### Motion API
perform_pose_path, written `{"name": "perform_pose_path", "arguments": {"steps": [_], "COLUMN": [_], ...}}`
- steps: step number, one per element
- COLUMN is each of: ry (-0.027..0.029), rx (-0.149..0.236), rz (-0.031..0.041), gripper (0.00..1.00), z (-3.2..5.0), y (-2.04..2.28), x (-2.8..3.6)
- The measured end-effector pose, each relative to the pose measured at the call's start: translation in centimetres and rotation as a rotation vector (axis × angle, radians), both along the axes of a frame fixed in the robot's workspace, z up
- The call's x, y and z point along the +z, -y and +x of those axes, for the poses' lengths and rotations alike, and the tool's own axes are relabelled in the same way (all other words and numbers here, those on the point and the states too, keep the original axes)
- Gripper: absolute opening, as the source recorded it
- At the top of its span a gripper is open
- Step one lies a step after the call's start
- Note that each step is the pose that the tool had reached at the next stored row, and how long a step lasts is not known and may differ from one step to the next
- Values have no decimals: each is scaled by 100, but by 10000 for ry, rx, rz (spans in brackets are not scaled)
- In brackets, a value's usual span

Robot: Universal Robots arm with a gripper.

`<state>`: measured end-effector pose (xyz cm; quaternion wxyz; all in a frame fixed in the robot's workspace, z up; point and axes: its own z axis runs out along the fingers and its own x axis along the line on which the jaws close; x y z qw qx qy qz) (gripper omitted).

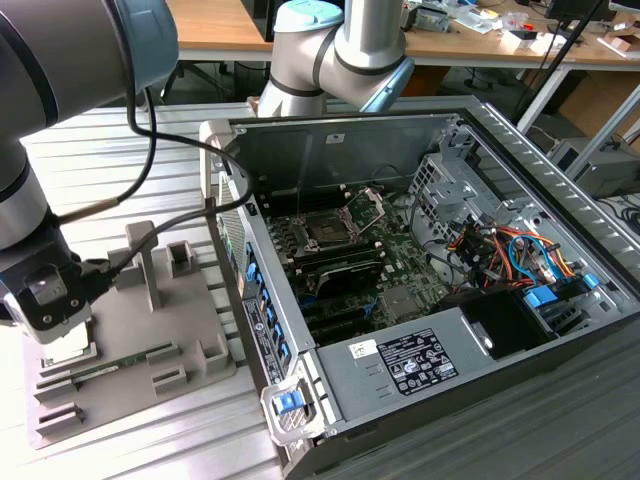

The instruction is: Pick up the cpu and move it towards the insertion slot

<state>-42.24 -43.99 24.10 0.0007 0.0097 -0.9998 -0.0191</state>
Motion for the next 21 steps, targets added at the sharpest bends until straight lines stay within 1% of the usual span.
{"name": "perform_pose_path", "arguments": {"steps": [9, 13, 16, 21], "ry": [0, 1, 0, 1], "rx": [17, 178, 192, 194], "rz": [0, 0, 0, 0], "gripper": [11, 11, 11, 11], "z": [-4, -12, -28, -28], "y": [0, 0, -1, -5], "x": [-46, -62, -85, -118]}}
